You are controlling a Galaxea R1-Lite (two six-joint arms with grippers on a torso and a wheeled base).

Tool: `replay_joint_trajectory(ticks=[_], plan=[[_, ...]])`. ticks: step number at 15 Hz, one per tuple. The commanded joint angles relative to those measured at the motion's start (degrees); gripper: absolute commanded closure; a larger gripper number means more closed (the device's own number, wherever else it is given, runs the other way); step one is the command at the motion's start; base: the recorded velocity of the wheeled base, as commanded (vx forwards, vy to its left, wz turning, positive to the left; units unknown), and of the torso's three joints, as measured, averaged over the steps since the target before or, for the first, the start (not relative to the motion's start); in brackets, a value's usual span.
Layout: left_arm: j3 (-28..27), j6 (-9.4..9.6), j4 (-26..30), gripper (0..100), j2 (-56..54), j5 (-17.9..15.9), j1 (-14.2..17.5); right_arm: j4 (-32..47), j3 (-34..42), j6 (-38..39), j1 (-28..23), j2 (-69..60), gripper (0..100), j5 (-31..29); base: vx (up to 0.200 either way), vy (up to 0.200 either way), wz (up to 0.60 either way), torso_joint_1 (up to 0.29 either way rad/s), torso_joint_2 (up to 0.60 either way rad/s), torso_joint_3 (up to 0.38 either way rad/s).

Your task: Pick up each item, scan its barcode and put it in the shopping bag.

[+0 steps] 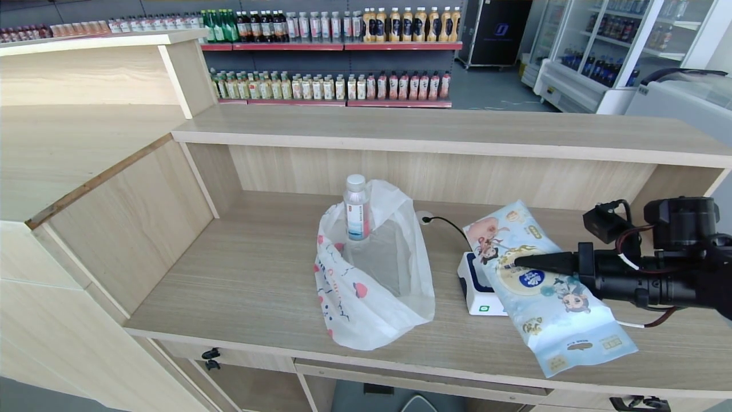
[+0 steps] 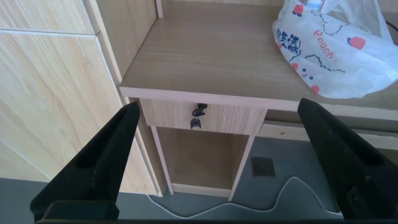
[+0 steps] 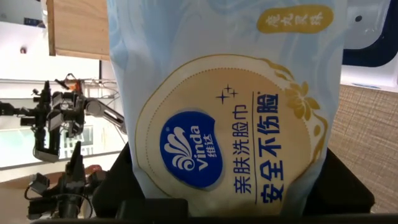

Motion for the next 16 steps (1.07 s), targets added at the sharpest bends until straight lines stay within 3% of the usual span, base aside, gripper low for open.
replay_joint_trajectory(ticks=[1,2,3,5,6,8,12,14,16], plan=[[0.00,-0.02,0.00,0,0.06,0.01,0.07,-0.26,0.14,-0.43,0.08,-1.67,100,-0.24,0.000,0.000,0.00,0.000,0.00,0.000],[0.00,-0.02,0.00,0,0.06,0.01,-0.02,-1.31,2.51,-4.03,-0.09,-5.27,100,-1.21,0.000,0.000,0.00,0.000,0.00,0.000],[0.00,-0.02,0.00,0,0.06,0.01,-0.02,-1.22,6.12,-12.82,-0.71,-9.93,100,-7.01,0.000,0.000,0.00,0.000,0.00,0.000],[0.00,-0.02,0.00,0,0.06,0.01,-0.02,-1.40,12.62,-38.22,-2.91,-17.31,100,-22.66,0.000,0.000,0.00,0.000,0.00,0.000],[0.00,-0.02,0.00,0,0.06,0.01,-0.02,-1.57,13.85,-53.07,-7.65,-20.48,100,-28.46,0.000,0.000,0.00,0.000,0.00,0.000],[0.00,-0.02,0.00,0,0.06,0.01,0.07,-5.00,14.03,-66.35,-14.68,-25.14,100,-29.07,0.000,0.000,0.00,0.000,0.00,0.000],[0.00,-0.02,0.00,0,0.06,0.01,0.07,-11.42,14.29,-66.96,-14.86,-26.37,100,-29.51,0.000,0.000,0.00,0.000,0.00,0.000],[0.00,-0.02,0.00,0,0.06,0.01,-0.02,-11.15,14.91,-68.89,-13.89,-26.81,100,-31.18,0.000,0.000,0.60,0.002,0.01,0.002],[0.00,-0.02,0.00,0,0.06,0.01,0.07,-11.15,14.73,-65.64,-9.85,-27.69,100,-34.61,0.000,0.000,0.60,0.000,0.00,0.005]])
